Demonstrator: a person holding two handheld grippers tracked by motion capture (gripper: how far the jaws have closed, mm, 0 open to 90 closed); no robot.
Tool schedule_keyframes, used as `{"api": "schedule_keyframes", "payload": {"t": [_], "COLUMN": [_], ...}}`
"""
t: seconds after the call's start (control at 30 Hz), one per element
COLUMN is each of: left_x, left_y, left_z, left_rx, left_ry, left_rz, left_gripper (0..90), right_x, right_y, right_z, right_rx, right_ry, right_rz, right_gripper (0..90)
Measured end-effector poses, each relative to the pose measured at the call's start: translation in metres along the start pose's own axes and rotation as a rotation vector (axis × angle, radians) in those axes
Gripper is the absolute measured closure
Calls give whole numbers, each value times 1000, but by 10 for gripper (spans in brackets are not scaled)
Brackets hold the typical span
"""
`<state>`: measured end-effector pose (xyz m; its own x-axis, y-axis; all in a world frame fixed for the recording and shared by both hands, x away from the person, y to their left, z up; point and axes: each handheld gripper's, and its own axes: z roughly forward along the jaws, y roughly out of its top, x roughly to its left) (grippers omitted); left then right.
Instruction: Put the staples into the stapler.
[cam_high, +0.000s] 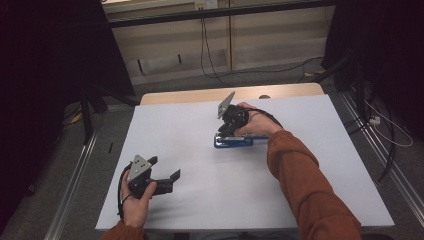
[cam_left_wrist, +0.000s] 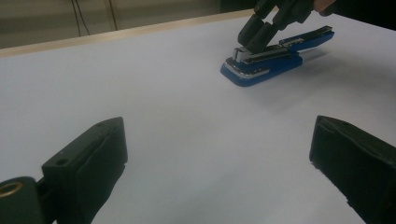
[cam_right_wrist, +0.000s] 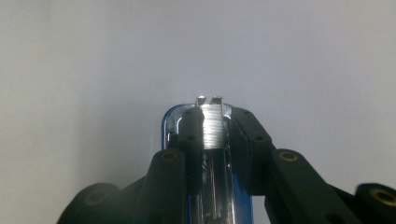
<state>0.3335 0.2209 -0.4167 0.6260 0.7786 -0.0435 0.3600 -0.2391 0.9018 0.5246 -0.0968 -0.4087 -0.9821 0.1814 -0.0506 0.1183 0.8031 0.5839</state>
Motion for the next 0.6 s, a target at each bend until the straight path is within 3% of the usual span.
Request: {"api": "schedule_keyframes", "payload": {"t": [0.4, 0.6], "left_x": [0, 0], "left_y": [0, 0], "left_z": [0, 0], "left_rx": [1, 2], "left_ry": [1, 3], "left_rz": [0, -1], "left_gripper": [44, 44], "right_x": [-1, 2], "right_y": [-4, -8], "right_z": [-5, -7], "right_rx": [-14, -38], "right_ry": [-22, -38], "right_rz": [59, 124], "right_gripper": [583, 470]}}
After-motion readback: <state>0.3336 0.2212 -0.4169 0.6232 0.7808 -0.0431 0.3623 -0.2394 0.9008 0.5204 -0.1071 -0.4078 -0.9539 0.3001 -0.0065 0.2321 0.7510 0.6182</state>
